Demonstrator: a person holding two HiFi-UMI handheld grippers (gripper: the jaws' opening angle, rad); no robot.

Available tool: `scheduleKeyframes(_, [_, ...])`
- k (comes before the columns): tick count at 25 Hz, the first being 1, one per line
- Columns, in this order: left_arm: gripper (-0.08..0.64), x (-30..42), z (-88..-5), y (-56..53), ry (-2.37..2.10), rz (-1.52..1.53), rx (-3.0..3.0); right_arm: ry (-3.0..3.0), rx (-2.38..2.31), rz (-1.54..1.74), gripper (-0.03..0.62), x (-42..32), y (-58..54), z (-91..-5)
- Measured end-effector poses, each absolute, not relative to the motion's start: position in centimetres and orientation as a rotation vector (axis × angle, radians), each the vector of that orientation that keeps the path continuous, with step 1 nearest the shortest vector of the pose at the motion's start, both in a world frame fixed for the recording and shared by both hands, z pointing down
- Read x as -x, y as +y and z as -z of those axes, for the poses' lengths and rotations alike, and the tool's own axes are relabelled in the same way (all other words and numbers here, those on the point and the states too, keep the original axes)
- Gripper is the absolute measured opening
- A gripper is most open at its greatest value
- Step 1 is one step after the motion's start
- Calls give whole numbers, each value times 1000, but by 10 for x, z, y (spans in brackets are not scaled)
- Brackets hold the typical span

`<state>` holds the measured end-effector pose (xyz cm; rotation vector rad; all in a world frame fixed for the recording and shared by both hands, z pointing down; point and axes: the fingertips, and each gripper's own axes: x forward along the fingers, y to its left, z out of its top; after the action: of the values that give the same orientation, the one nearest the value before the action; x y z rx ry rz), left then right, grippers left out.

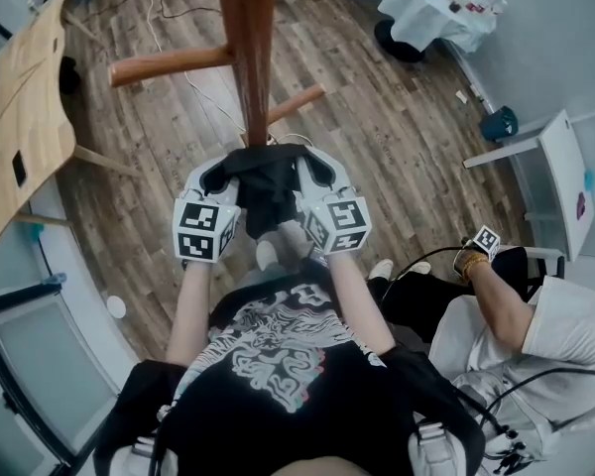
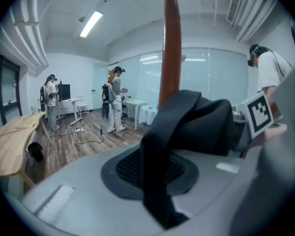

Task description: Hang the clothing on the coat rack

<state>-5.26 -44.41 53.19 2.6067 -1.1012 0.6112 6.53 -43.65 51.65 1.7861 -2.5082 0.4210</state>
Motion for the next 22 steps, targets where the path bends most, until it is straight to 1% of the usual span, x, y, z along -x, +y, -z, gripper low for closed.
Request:
scheduleKeyframes(2, [37, 53, -533, -444, -1118, -617, -2607, -2503, -1788, -426, 6, -68, -435, -517])
scheduleKeyframes(3, [62, 54, -533, -445, -1132, -617, -2607, -2502, -1789, -434, 21, -69, -434, -517])
scheduleKeyframes(4, [91, 54, -532, -445, -1147, -618, -2603, -2501, -1788, -446, 53, -70, -434, -517])
scheduleKeyframes(8, [163, 54, -533, -443, -1175, -629, -2590, -2494, -1789, -463, 63, -76, -427, -516])
scheduleKeyframes(11, [179, 53, -533, -442, -1171, -650, -2592, -2497, -1787, -482, 78, -80, -426, -516])
scheduleKeyframes(14, [201, 57, -534, -442, -1168, -655, -2583, -2499, -1792, -485, 78, -81, -423, -513])
scheduleKeyframes(22, [206, 66, -534, -427, -1191, -706, -2561, -2498, -1830, -463, 78, -85, -410, -503])
